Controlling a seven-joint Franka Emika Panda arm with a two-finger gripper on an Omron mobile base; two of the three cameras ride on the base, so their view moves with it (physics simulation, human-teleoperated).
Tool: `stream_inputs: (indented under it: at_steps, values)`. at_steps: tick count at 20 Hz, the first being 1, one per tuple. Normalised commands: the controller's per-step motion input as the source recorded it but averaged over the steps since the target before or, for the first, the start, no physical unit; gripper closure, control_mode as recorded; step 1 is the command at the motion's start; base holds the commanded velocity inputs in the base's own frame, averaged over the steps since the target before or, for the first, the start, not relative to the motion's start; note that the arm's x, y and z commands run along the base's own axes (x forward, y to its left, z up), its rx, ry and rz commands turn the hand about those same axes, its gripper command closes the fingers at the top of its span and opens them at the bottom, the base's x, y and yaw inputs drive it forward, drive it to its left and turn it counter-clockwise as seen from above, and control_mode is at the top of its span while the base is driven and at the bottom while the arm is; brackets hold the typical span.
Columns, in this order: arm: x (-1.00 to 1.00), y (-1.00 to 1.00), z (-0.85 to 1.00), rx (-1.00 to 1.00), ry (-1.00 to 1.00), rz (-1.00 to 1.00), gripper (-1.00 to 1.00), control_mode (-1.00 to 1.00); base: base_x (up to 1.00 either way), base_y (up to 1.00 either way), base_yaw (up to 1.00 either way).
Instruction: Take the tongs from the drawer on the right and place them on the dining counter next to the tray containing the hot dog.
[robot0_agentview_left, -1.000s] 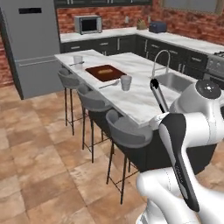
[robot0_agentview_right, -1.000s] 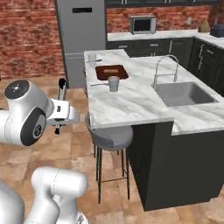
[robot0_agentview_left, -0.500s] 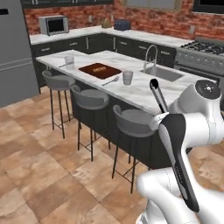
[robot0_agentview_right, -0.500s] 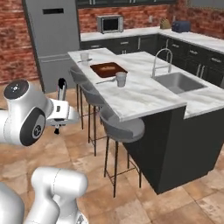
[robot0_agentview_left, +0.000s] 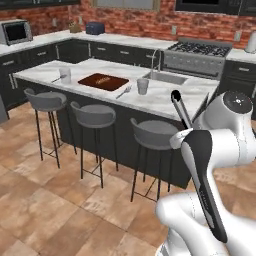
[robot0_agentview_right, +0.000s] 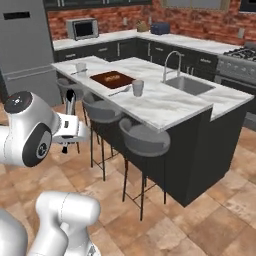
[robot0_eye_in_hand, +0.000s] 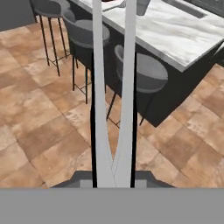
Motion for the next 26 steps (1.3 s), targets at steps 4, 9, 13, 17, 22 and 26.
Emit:
stream_inputs:
  at_steps: [4,9,13,17,22,26]
  values:
    - [0.0,0.0,0.0,0.0,0.0,0.0,1.0,1.0,0.04,1.0,-0.47]
    - [0.0,0.0,0.0,0.0,0.0,0.0,1.0,1.0,0.02,1.0,-0.48]
    - [0.0,0.0,0.0,0.0,0.0,0.0,1.0,1.0,0.03,1.0,-0.47]
    - [0.0,0.0,0.0,0.0,0.0,0.0,1.0,1.0,0.05,1.0,-0.44]
    - [0.0,0.0,0.0,0.0,0.0,0.0,1.0,1.0,0.09,1.0,-0.36]
    - [0.0,0.0,0.0,0.0,0.0,0.0,1.0,1.0,0.04,1.0,-0.31]
